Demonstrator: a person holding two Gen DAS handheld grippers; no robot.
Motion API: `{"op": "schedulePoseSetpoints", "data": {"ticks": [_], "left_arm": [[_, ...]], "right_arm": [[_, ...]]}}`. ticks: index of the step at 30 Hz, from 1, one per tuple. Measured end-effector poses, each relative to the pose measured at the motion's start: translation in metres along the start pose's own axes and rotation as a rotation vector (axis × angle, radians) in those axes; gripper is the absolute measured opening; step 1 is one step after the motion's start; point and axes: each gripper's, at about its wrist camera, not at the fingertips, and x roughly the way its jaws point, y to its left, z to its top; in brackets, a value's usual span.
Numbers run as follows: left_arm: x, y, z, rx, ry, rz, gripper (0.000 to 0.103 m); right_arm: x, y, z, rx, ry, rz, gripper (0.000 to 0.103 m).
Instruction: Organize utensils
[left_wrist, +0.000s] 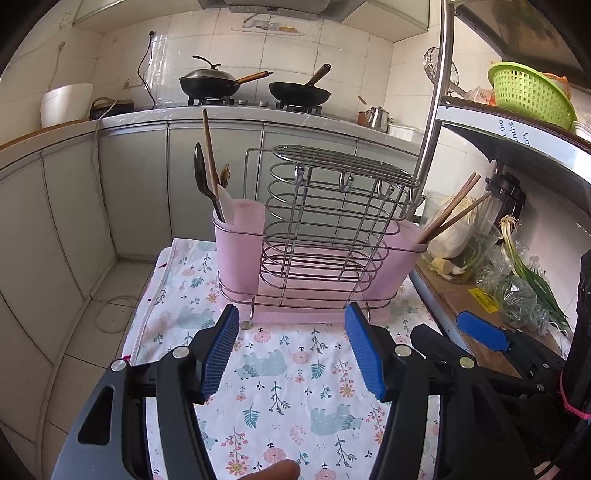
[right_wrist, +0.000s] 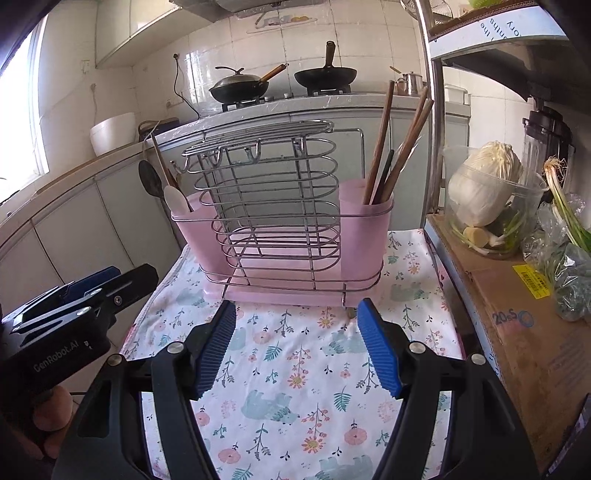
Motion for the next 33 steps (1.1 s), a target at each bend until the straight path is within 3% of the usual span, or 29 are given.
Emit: {"op": "schedulePoseSetpoints", "data": {"ticks": [33], "left_arm": [[0.008,-0.002,-0.003,0.003,0.015,0.002,0.059]], "right_arm": [[0.015,-0.001,-0.003,-0.015,0.034,-0.004,0.069]]}}
